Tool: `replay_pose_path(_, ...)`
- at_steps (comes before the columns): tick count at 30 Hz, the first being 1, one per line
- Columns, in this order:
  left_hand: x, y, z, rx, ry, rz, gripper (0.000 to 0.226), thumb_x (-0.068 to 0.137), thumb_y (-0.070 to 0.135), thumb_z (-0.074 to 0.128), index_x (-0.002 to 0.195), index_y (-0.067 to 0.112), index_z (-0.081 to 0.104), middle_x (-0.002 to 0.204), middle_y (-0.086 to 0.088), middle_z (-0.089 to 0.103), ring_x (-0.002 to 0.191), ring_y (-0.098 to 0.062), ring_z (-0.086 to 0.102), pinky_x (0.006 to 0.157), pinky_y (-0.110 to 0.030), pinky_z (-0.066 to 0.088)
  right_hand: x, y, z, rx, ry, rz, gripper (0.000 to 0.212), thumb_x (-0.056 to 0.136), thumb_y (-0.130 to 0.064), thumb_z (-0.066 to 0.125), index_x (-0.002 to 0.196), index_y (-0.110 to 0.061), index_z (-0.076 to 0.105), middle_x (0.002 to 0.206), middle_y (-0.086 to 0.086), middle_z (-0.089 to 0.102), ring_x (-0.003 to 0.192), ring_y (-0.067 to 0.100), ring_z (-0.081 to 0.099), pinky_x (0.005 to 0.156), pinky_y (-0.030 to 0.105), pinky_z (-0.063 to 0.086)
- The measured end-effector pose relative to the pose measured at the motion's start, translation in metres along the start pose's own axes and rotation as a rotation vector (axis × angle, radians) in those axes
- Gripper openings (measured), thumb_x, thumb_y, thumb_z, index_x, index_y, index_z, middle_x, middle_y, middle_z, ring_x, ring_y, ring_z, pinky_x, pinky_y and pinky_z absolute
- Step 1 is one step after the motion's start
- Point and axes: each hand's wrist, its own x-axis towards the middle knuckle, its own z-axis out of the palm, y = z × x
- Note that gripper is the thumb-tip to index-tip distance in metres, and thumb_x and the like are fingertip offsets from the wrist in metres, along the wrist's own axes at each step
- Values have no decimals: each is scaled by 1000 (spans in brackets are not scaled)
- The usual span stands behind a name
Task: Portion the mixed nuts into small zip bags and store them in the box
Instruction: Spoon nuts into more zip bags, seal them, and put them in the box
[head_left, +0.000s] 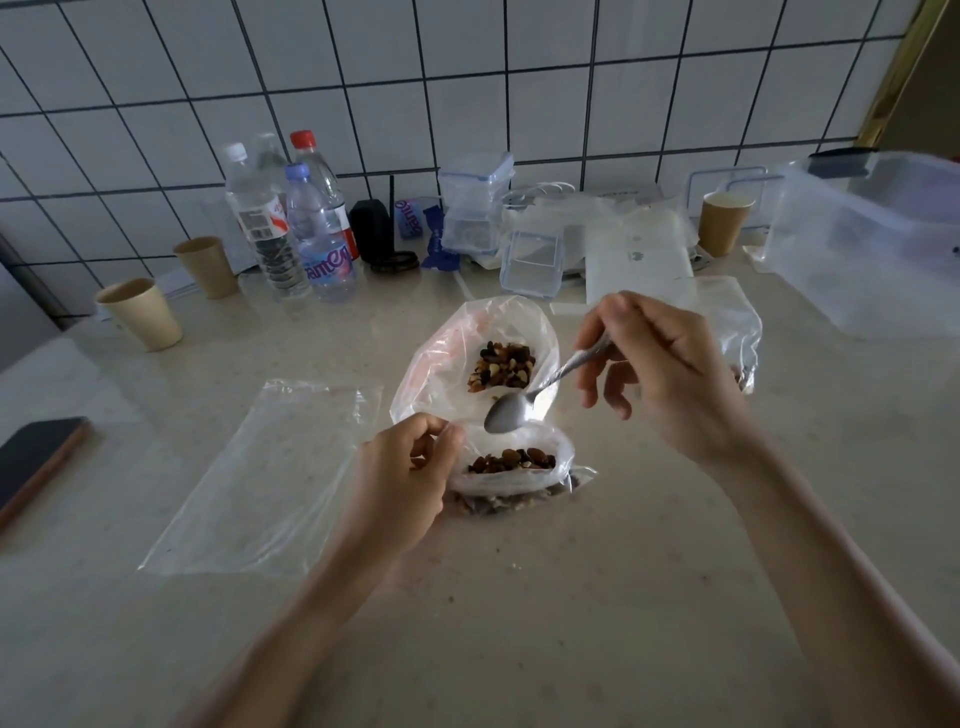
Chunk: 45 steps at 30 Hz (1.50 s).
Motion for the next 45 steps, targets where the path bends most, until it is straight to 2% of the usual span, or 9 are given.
replay_pose_path(5, -3, 0, -1, -64, -29, -53, 23, 104, 40, 58, 88, 31, 72, 51, 7, 62, 41, -1, 53, 43, -12, 38, 6, 31, -4, 134, 312, 371, 35, 113, -26, 41, 94, -6, 63, 74, 11, 75, 59, 25, 68, 40, 30, 43)
replay_pose_path(15, -3, 6, -6, -92, -40, -11, 25, 105, 32, 60, 87, 18, 71, 52, 9, 61, 44, -2, 53, 48, -14, 40, 4, 44, 17, 27, 320, 678, 31, 110, -21, 46, 107, 4, 65, 76, 13, 77, 53, 27, 67, 42, 29, 45)
replay_pose_path(20, -5, 5, -9, -80, -87, -69, 30, 103, 49, 57, 91, 26, 73, 54, 11, 64, 45, -2, 56, 47, -11, 40, -1, 37, 10, -104, 251, 794, 33, 105, -36, 57, 108, -4, 63, 70, 12, 77, 48, 24, 65, 41, 27, 43)
replay_pose_path(24, -3, 9, -14, -152, -52, -101, 42, 103, 49, 55, 87, 14, 74, 56, 0, 67, 42, -11, 60, 43, -18, 43, -15, 30, 0, -270, 290, 735, 30, 102, -37, 61, 119, -12, 54, 67, 10, 76, 44, 23, 64, 37, 23, 39)
replay_pose_path(27, -3, 11, -22, -181, -55, -163, 41, 105, 42, 56, 87, 9, 73, 67, 2, 74, 41, -14, 62, 36, -23, 41, -29, 22, 0, -324, 238, 663, 21, 103, -29, 61, 112, -10, 64, 68, 8, 75, 46, 23, 64, 36, 25, 38)
replay_pose_path(32, -10, 19, -32, -306, -265, -365, 39, 106, 43, 56, 100, 9, 75, 78, -4, 78, 60, -19, 72, 44, -28, 50, -47, 5, 14, -184, -37, 815, 31, 104, -30, 60, 105, -1, 70, 80, 8, 74, 51, 21, 65, 38, 22, 41)
replay_pose_path(36, -10, 23, -38, -560, -425, -548, 38, 103, 42, 61, 106, 9, 81, 95, -9, 80, 79, -19, 77, 53, -32, 57, -52, 2, 21, -17, -67, 871, 25, 102, -27, 64, 96, -5, 74, 79, 8, 71, 54, 18, 64, 41, 23, 41)
replay_pose_path(42, -11, 25, -39, -595, -447, -476, 40, 62, 47, 91, 86, 15, 84, 87, -6, 78, 70, -12, 73, 56, -29, 57, -51, -1, 24, 136, -33, 855, 12, 88, -16, 80, 89, -8, 71, 73, 8, 73, 54, 17, 66, 41, 23, 44)
replay_pose_path(45, -8, 29, -37, -474, -333, -415, 30, 70, 34, 94, 85, 16, 76, 81, -6, 79, 64, -11, 72, 52, -27, 55, -49, -6, 29, 13, 18, 756, 13, 86, -8, 75, 83, -8, 62, 65, 10, 67, 48, 22, 63, 40, 24, 42)
